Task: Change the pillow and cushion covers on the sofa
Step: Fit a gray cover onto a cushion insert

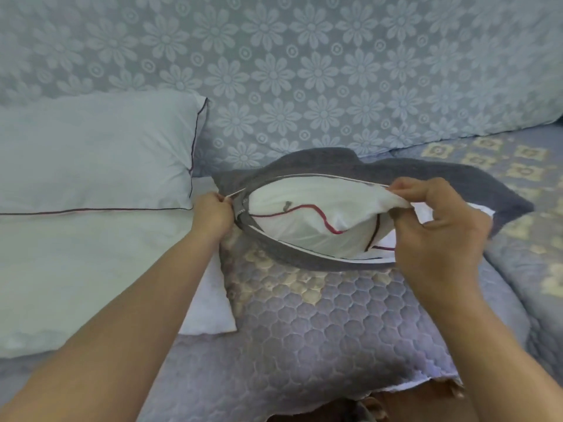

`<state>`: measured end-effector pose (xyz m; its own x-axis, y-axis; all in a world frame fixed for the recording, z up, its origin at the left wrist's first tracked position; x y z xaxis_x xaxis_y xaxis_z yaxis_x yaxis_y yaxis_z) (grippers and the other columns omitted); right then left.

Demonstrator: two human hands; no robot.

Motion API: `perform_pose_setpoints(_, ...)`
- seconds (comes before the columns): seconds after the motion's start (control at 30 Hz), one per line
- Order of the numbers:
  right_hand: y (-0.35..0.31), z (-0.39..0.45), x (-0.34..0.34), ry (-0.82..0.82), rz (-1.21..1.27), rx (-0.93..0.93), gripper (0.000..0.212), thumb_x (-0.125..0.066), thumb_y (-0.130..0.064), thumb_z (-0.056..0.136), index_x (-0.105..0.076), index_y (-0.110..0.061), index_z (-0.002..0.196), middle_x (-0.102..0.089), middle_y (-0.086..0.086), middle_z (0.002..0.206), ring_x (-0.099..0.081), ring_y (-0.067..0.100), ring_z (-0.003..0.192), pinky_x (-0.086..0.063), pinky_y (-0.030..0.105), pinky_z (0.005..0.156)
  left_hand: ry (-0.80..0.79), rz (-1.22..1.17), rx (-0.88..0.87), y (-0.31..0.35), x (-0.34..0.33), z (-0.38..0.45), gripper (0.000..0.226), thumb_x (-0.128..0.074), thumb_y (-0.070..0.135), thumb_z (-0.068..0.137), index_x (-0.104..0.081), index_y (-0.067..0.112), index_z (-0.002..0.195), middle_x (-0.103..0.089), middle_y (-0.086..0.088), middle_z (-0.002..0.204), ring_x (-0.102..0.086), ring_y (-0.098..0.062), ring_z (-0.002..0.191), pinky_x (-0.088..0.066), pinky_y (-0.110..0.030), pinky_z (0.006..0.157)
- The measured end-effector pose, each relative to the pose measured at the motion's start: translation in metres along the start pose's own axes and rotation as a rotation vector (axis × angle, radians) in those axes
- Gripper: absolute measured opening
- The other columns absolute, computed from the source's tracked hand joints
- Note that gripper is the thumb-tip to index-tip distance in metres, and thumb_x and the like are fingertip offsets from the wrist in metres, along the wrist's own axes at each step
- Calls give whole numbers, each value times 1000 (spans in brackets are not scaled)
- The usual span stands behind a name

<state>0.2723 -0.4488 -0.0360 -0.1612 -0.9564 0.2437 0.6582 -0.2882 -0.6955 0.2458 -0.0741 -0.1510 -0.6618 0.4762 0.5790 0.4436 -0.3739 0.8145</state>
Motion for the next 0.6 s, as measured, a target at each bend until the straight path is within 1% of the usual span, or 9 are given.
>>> perform_pose_setpoints(0.1, 12, 3, -5, -167, 14, -26, 23, -68, 12, 81, -69, -10, 87, -67, -20, 98, -62, -13, 94, -42, 4, 83, -5, 161, -38, 12, -6, 14, 27, -48, 11, 101, -66, -8, 95, -67, -27, 104, -63, -39, 101, -45, -38, 79)
perform_pose_setpoints(0.17, 14, -2, -21, -463, 21, 28, 32, -73, 14, 77, -64, -16, 81, -68, -17, 100, -63, -3, 99, -45, 9, 84, 17, 201, -207, 32, -3, 11, 16, -50, 6, 97, -64, 1, 104, -63, -18, 106, -60, -32, 97, -42, -35, 78)
perform_pose_setpoints(0.23, 15, -18, -33, -807, -15, 84, 37, -78, 8, 75, -62, -24, 77, -66, -17, 111, -58, 5, 114, -44, 19, 91, -25, 167, -451, 49, 2, -3, 30, -58, 1, 89, -60, 9, 118, -53, -11, 118, -56, -25, 105, -46, -34, 90)
perform_pose_setpoints(0.3, 16, -38, -40, -1139, -141, 12, 22, -77, -21, 87, -64, -35, 76, -50, -31, 136, -37, -3, 136, -34, 21, 104, -150, 189, -566, 49, 0, -13, 48, -66, 1, 87, -58, 16, 132, -47, -7, 133, -50, -18, 119, -41, -31, 105)
perform_pose_setpoints(0.33, 13, -47, -42, -1247, -202, -64, 15, -64, -42, 93, -68, -36, 80, -42, -39, 140, -27, -12, 138, -31, 21, 108, -209, 201, -557, 47, 0, -15, 45, -66, 4, 89, -61, 18, 131, -52, -3, 135, -51, -15, 121, -40, -30, 108)
perform_pose_setpoints(0.4, 6, -54, -45, -1203, -303, -192, 56, -31, -70, 86, -70, -32, 99, -50, -35, 136, -39, -15, 127, -38, 22, 106, -316, 192, -453, 41, -2, -18, 26, -62, 12, 96, -74, 21, 117, -72, 4, 116, -66, -14, 108, -50, -36, 102)
perform_pose_setpoints(0.47, -15, -56, -54, -1016, -413, -272, 81, -20, -78, 78, -59, -24, 123, -58, -15, 134, -51, 4, 120, -42, 30, 103, -386, 207, -365, 47, -3, -29, 22, -58, 18, 98, -78, 23, 101, -76, 5, 87, -71, -16, 83, -58, -39, 86)
perform_pose_setpoints(0.53, -32, -74, -70, -1024, -579, -246, 103, -11, -86, 71, -31, -22, 149, -36, -3, 153, -34, 17, 139, -32, 34, 113, -438, 164, -283, 58, -8, -48, 18, -62, 24, 90, -78, 18, 87, -69, 4, 66, -66, -18, 66, -57, -40, 76)
perform_pose_setpoints(0.6, -28, -90, -82, -1062, -732, -215, 117, -11, -91, 70, -4, -13, 157, -15, 11, 162, -18, 29, 148, -23, 42, 120, -441, 68, -191, 69, -9, -71, 20, -63, 25, 79, -73, 7, 78, -59, -2, 57, -58, -21, 58, -53, -41, 65)
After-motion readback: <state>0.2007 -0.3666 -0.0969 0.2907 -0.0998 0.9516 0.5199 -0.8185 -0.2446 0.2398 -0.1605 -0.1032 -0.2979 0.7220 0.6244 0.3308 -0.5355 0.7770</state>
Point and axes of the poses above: each hand's wrist, its own z-axis towards the middle knuckle, its own x-axis out of the back of the hand, y = z × x, the point moved 8 cm from there along z, towards the middle knuckle
